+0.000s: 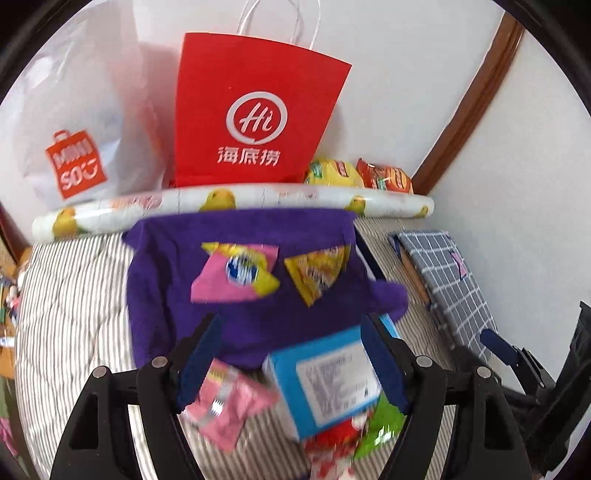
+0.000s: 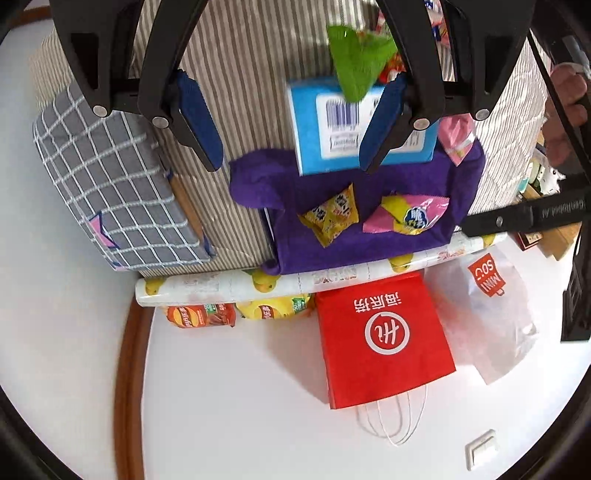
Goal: Organize snacks
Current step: 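Move both tools back to the snack pile and close the right tool on the green bag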
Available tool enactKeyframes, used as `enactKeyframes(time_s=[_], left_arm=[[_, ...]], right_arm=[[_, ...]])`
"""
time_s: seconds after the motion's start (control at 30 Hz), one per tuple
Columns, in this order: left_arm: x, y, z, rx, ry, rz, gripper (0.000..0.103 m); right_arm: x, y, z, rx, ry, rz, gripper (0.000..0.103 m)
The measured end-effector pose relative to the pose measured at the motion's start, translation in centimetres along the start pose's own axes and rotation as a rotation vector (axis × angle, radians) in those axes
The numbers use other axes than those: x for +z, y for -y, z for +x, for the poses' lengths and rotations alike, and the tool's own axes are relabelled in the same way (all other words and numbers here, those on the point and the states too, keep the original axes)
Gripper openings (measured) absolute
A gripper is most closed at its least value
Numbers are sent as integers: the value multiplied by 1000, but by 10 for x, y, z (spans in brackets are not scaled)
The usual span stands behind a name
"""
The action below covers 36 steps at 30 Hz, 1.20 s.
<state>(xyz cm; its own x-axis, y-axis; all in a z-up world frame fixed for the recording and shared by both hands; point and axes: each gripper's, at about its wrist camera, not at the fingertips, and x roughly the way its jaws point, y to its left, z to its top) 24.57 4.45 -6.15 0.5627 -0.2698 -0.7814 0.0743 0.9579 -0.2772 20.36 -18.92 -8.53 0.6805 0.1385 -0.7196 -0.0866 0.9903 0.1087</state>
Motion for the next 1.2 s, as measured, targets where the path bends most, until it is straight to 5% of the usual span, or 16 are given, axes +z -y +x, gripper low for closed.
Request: enactKeyframes(time_s=[0.43,1.2], left_arm=[[-59,-20,-50,29,33,-47,76],[-114,-77,-47,56,-45,-166,76]], right_arm=[[-44,-12,-25,103,-33,42,76],[-93,-54,-1,173,-145,-32,76]])
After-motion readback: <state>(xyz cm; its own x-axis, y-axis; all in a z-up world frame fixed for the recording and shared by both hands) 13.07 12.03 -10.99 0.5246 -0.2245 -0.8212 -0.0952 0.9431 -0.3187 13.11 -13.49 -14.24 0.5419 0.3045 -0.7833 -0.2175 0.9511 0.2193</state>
